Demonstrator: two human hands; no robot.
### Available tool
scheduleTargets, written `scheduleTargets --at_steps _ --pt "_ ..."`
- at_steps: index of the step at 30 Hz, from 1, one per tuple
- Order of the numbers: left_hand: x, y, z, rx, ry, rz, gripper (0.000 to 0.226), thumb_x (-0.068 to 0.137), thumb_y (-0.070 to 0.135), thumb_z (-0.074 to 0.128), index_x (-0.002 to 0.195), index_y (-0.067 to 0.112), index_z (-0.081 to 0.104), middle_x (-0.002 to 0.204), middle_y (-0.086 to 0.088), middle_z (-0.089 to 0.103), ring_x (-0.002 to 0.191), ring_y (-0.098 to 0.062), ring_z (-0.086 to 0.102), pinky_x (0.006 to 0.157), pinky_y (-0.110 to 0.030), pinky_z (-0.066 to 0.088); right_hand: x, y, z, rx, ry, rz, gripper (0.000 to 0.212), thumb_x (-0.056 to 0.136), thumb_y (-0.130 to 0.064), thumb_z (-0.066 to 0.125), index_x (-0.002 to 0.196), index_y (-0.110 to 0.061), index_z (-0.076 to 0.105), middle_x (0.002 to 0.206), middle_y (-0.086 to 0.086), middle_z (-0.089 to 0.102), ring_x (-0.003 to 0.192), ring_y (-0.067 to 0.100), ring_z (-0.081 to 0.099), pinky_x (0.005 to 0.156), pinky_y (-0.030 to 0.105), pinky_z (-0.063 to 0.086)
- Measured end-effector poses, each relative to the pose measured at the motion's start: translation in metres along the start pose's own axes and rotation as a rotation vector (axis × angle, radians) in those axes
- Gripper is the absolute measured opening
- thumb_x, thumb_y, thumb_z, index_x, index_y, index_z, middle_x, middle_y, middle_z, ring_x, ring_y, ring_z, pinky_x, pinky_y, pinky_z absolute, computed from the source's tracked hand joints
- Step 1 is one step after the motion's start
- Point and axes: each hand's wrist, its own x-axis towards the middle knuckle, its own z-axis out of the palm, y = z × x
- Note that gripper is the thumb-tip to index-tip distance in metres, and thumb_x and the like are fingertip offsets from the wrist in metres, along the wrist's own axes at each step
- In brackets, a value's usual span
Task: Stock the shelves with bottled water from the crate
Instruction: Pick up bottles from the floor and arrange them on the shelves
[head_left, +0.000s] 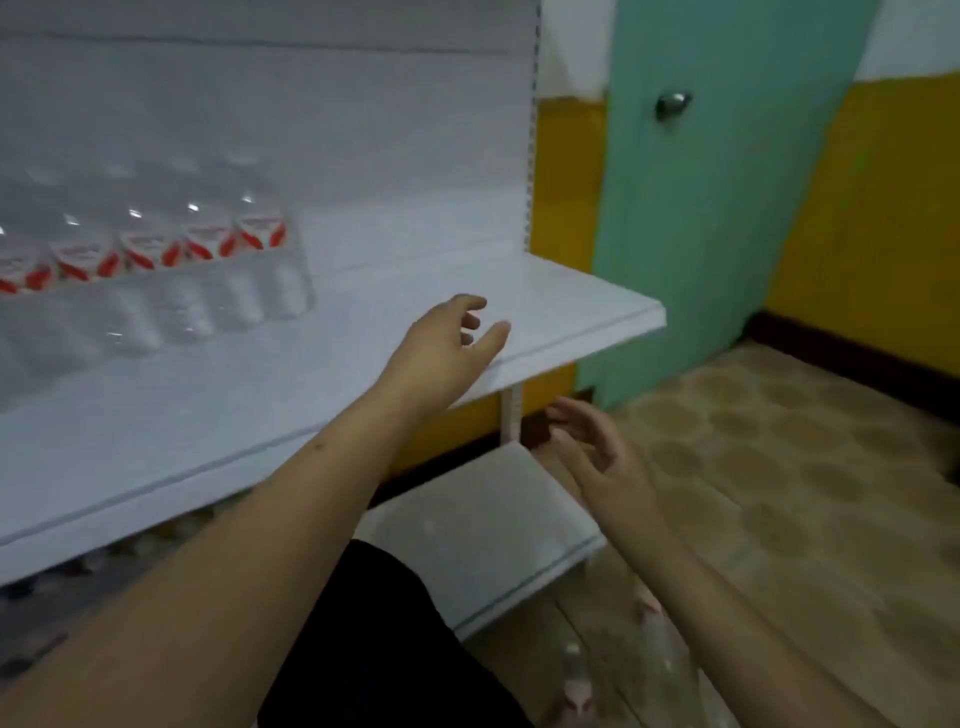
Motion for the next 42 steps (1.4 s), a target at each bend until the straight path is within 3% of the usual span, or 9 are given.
scheduleTargets --at_steps 3,7,11,17,22,29,35,38,42 --pt "-0.022 0.029 0.099 0.011 -0.179 0.122 0.047 0.094 0.046 0.055 0.135 0.023 0.052 0.120 0.005 0.059 0.104 -0.012 0.058 0.093 -0.033 0.050 -0.070 0.095 -0.073 -0.107 0.225 0.243 0.031 0.095 -0.028 0.060 0.126 -0.025 0.059 0.114 -0.014 0.065 0.102 -0.003 0.061 0.084 0.013 0.048" --pt "-0.066 0.030 0.233 0.013 -0.531 0.086 0.049 0.095 0.037 0.055 0.139 0.018 0.049 0.130 -0.002 0.055 0.111 -0.015 0.055 0.088 -0.026 0.045 -0.173 0.208 -0.141 -0.221 0.351 0.668 0.033 0.096 -0.036 0.058 0.126 -0.022 0.059 0.117 -0.004 0.063 0.109 0.016 0.061 0.092 0.037 0.051" --pt "-0.120 -0.001 0.337 0.051 -0.848 -0.071 0.048 0.094 0.033 0.056 0.133 0.006 0.049 0.132 -0.017 0.053 0.111 -0.033 0.057 0.087 -0.038 0.049 -0.268 0.290 -0.182 -0.486 0.233 0.989 0.050 0.095 -0.032 0.061 0.139 -0.011 0.050 0.131 0.009 0.058 0.115 0.025 0.058 0.088 0.029 0.044" --pt "-0.193 -0.049 0.397 0.150 -1.017 -0.178 0.042 0.093 0.037 0.058 0.131 0.018 0.055 0.126 0.002 0.056 0.109 -0.016 0.055 0.090 -0.026 0.043 -0.403 0.381 -0.233 -0.799 -0.044 1.421 0.069 0.086 -0.042 0.062 0.143 -0.011 0.040 0.132 0.015 0.052 0.117 0.031 0.056 0.096 0.033 0.047" --pt "-0.211 -0.078 0.405 0.269 -1.070 -0.275 0.048 0.095 0.035 0.057 0.139 0.018 0.048 0.133 -0.009 0.055 0.109 -0.020 0.055 0.081 -0.023 0.041 -0.445 0.423 -0.232 -0.912 -0.211 1.404 0.091 0.072 -0.048 0.072 0.146 -0.016 0.031 0.130 0.014 0.051 0.120 0.034 0.053 0.099 0.040 0.044" --pt "-0.221 -0.070 0.416 0.274 -1.071 -0.274 0.042 0.096 0.032 0.056 0.135 0.019 0.050 0.128 -0.008 0.056 0.106 -0.021 0.058 0.083 -0.026 0.046 -0.431 0.449 -0.243 -0.883 -0.250 1.260 0.095 0.066 -0.041 0.084 0.144 -0.020 0.035 0.129 0.016 0.050 0.111 0.034 0.059 0.088 0.037 0.052" --pt "-0.227 -0.064 0.410 0.226 -1.135 -0.285 0.041 0.097 0.036 0.053 0.135 0.020 0.049 0.121 -0.004 0.060 0.108 -0.020 0.058 0.092 -0.031 0.048 -0.409 0.414 -0.256 -0.640 -0.252 1.072 0.055 0.063 -0.051 0.082 0.108 -0.026 0.061 0.104 -0.004 0.067 0.096 0.017 0.065 0.079 0.026 0.048" --pt "-0.228 -0.059 0.406 0.175 -1.139 -0.319 0.042 0.096 0.040 0.054 0.134 0.022 0.051 0.118 -0.003 0.058 0.108 -0.020 0.057 0.095 -0.033 0.048 -0.381 0.385 -0.262 -0.556 -0.277 0.911 0.057 0.070 -0.038 0.085 0.118 -0.027 0.055 0.107 -0.013 0.055 0.099 0.007 0.051 0.080 0.021 0.037" --pt "-0.232 -0.053 0.399 0.124 -1.221 -0.320 0.054 0.088 0.050 0.062 0.136 0.028 0.048 0.121 0.003 0.060 0.109 -0.014 0.058 0.095 -0.030 0.048 -0.323 0.339 -0.258 -0.400 -0.231 0.790 0.048 0.077 -0.036 0.081 0.117 -0.034 0.054 0.102 -0.017 0.063 0.091 0.003 0.062 0.069 0.011 0.043"
